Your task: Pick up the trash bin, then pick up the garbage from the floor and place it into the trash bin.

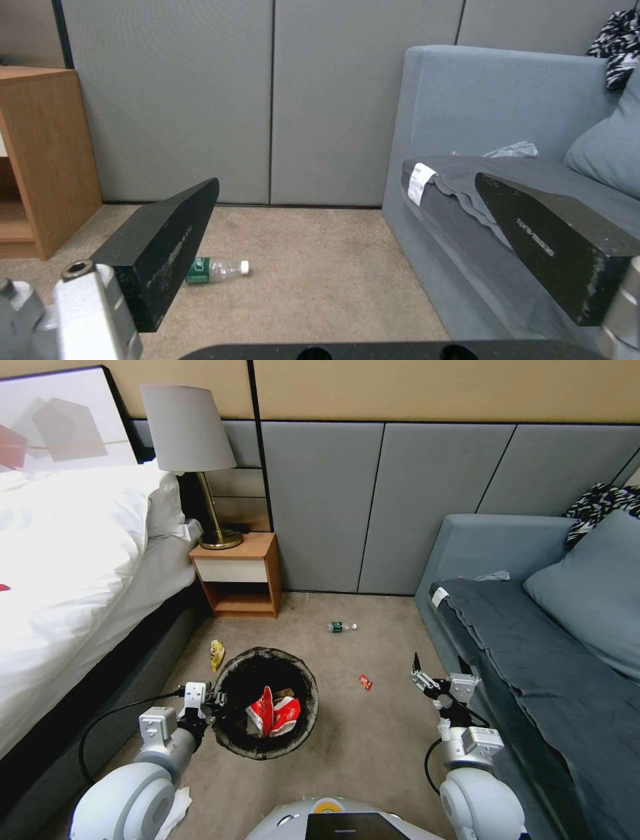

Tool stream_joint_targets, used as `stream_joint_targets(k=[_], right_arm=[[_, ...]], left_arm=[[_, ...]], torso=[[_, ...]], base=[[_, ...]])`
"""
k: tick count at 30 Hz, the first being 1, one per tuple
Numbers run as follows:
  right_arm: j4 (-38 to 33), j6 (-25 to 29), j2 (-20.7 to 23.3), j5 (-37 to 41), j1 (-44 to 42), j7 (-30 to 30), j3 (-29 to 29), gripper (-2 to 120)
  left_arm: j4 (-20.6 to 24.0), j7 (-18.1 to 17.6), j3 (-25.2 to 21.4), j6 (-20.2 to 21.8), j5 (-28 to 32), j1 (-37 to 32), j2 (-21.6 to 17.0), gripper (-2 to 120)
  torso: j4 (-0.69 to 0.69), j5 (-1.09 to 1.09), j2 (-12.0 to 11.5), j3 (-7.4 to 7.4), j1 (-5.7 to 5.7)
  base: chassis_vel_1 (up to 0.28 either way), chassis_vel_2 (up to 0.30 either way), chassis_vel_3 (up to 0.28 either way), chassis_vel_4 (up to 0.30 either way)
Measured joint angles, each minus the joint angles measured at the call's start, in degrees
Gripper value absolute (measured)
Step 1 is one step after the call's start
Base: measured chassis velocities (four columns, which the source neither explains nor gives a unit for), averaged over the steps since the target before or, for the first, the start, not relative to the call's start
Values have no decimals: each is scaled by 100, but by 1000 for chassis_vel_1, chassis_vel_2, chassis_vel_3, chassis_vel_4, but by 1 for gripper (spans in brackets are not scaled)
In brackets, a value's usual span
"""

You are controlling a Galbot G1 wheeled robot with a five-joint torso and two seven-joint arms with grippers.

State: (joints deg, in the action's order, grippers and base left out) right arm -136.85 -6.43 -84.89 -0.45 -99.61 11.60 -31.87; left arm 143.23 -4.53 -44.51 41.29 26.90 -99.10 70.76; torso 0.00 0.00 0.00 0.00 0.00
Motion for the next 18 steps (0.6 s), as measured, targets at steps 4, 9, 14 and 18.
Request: stream_joint_targets(k=[4,9,14,18], right_arm=[[3,25,-2,9,4,0,19,100],[4,45,0,15,5,2,28,100],[13,45,6,17,7,7,30,100],[20,45,9,18,9,14,29,100]], left_arm=[[0,-1,-2,0,2,4,2,2],[0,-2,-4,0,5,4,5,2],[0,-4,-8,0,5,-11,6,2],[0,-4,-16,0,6,-29,8,2]], torso=[[0,0,0,0,0],[-1,0,0,0,0],[0,0,0,0,0],[0,0,0,0,0]], base=[[-70,72,82,-69],[-60,63,56,-59],[-6,12,7,-4],[0,0,0,0]])
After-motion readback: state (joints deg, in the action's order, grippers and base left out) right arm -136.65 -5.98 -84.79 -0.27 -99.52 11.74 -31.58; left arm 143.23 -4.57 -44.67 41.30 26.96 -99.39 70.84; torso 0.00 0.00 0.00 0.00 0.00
